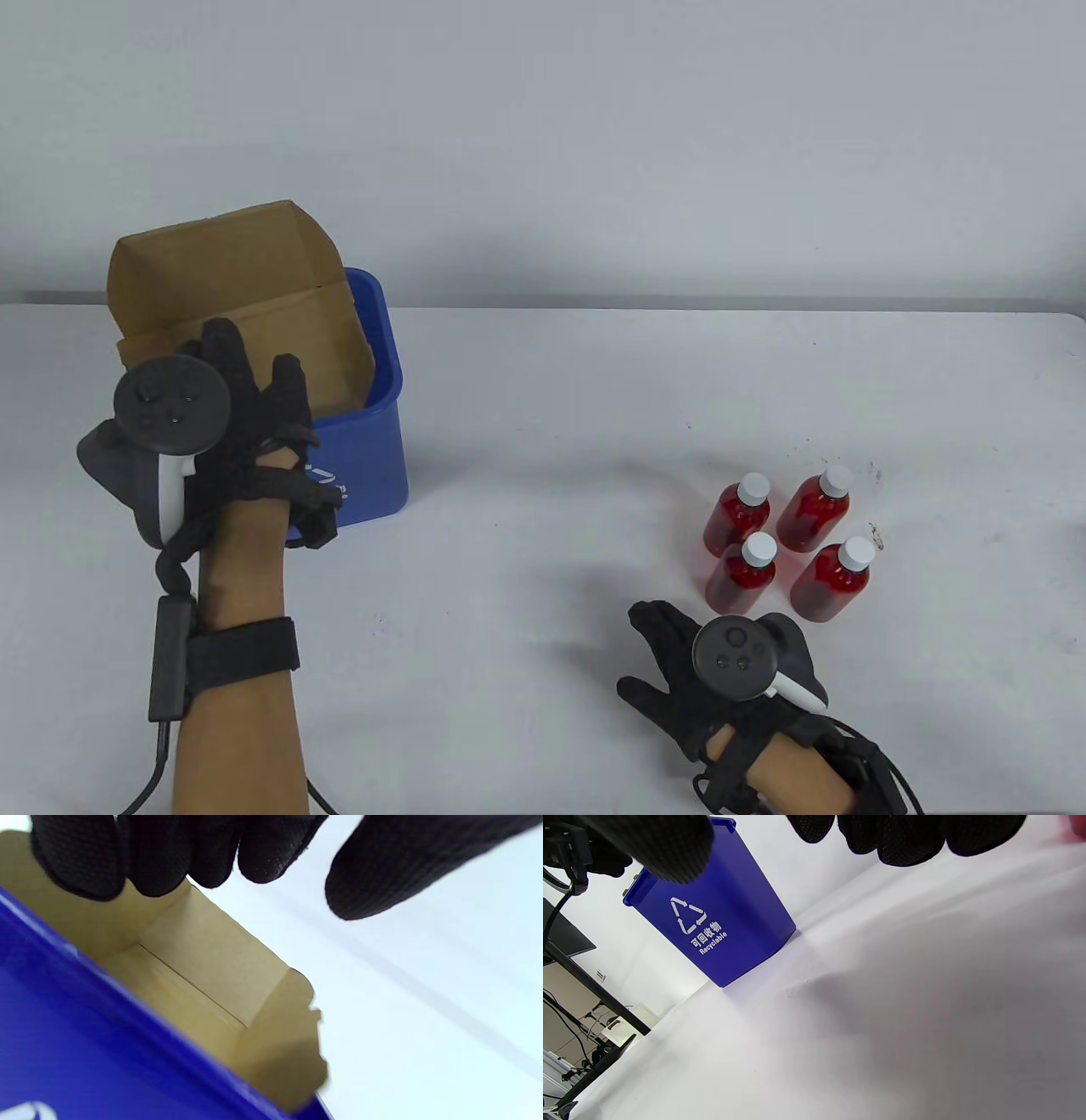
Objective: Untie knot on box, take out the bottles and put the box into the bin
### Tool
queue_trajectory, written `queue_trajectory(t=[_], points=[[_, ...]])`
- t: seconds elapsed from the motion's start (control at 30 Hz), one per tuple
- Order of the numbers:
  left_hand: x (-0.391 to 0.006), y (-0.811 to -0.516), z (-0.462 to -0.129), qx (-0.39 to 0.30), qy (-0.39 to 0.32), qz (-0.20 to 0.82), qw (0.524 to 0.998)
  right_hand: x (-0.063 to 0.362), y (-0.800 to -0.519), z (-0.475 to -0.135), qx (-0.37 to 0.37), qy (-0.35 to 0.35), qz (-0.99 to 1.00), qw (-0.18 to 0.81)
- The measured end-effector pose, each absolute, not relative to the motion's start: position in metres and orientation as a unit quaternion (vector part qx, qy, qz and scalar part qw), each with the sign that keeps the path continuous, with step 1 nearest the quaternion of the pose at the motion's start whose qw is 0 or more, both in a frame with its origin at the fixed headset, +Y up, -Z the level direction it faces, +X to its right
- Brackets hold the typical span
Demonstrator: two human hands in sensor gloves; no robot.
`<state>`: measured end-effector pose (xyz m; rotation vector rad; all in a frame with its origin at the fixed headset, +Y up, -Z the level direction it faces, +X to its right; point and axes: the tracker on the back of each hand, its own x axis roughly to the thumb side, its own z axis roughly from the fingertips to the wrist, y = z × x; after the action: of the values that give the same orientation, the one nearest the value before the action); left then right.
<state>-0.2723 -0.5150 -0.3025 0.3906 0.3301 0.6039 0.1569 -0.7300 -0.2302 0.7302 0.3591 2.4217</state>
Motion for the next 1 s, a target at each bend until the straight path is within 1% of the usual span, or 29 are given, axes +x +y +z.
queue_trajectory(t=[0.23, 0.47, 0.53, 0.67, 0.77, 0.93, 0.97, 1.0], points=[[-0.245, -0.531, -0.278, 0.181, 0.080, 0.287, 0.937, 0.160, -0.726, -0.230, 0.269, 0.119, 0.911, 0.291], [-0.217, -0.546, -0.243, 0.175, -0.002, 0.279, 0.944, 0.160, -0.719, -0.224, 0.276, 0.094, 0.910, 0.294], [-0.208, -0.555, -0.233, 0.168, -0.024, 0.271, 0.947, 0.161, -0.719, -0.224, 0.274, 0.091, 0.911, 0.295], [-0.194, -0.579, -0.220, 0.156, -0.053, 0.261, 0.951, 0.165, -0.717, -0.226, 0.264, 0.085, 0.912, 0.300], [-0.179, -0.605, -0.215, 0.151, -0.076, 0.255, 0.952, 0.165, -0.715, -0.225, 0.263, 0.071, 0.915, 0.299], [-0.151, -0.645, -0.214, 0.113, -0.113, 0.253, 0.954, 0.163, -0.714, -0.225, 0.259, 0.061, 0.916, 0.299], [-0.147, -0.650, -0.214, 0.101, -0.124, 0.249, 0.955, 0.163, -0.714, -0.225, 0.259, 0.060, 0.917, 0.298], [-0.141, -0.656, -0.216, 0.074, -0.132, 0.242, 0.958, 0.163, -0.714, -0.225, 0.259, 0.054, 0.917, 0.298]])
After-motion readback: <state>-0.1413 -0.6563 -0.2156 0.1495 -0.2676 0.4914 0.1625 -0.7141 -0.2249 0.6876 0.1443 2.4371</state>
